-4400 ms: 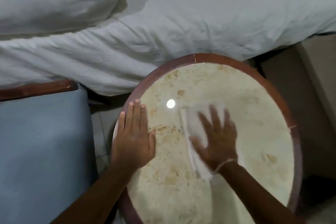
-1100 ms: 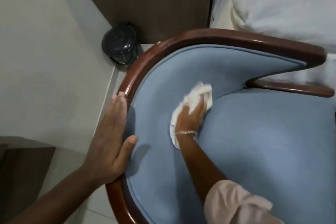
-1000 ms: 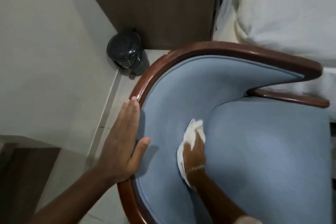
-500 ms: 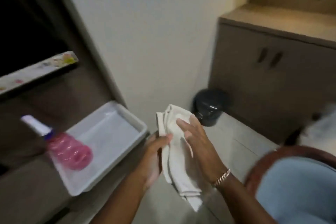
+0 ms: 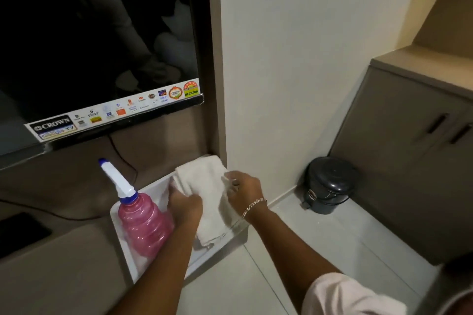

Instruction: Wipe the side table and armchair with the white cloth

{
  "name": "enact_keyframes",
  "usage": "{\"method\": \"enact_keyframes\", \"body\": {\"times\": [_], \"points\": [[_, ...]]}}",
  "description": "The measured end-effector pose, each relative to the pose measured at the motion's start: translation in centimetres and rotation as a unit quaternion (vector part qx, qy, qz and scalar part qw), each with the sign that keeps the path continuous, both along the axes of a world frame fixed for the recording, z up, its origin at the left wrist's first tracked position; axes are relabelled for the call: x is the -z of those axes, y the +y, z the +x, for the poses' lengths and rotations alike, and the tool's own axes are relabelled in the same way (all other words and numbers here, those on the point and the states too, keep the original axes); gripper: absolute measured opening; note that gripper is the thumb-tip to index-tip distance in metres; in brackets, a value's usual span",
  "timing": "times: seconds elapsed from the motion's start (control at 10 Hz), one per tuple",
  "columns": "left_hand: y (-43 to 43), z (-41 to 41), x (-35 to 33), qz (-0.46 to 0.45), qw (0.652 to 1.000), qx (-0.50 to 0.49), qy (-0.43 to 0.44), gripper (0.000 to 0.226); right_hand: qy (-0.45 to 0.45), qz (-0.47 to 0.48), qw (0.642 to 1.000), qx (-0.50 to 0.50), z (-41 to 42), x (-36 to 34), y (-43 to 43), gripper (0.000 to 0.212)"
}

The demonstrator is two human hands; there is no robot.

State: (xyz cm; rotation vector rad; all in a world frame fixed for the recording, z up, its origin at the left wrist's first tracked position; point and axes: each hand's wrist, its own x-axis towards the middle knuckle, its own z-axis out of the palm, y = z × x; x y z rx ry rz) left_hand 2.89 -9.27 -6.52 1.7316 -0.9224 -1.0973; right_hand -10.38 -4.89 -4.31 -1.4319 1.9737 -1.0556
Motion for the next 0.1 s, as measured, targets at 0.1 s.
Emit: {"method": "enact_keyframes", "body": {"times": [0.1], "points": [[3.73, -1.70, 0.02, -0.096, 0.988, 0.028, -0.118, 0.077, 0.079, -0.088, 0.993, 0.003, -0.27, 1.52, 4.51, 0.031]]}}
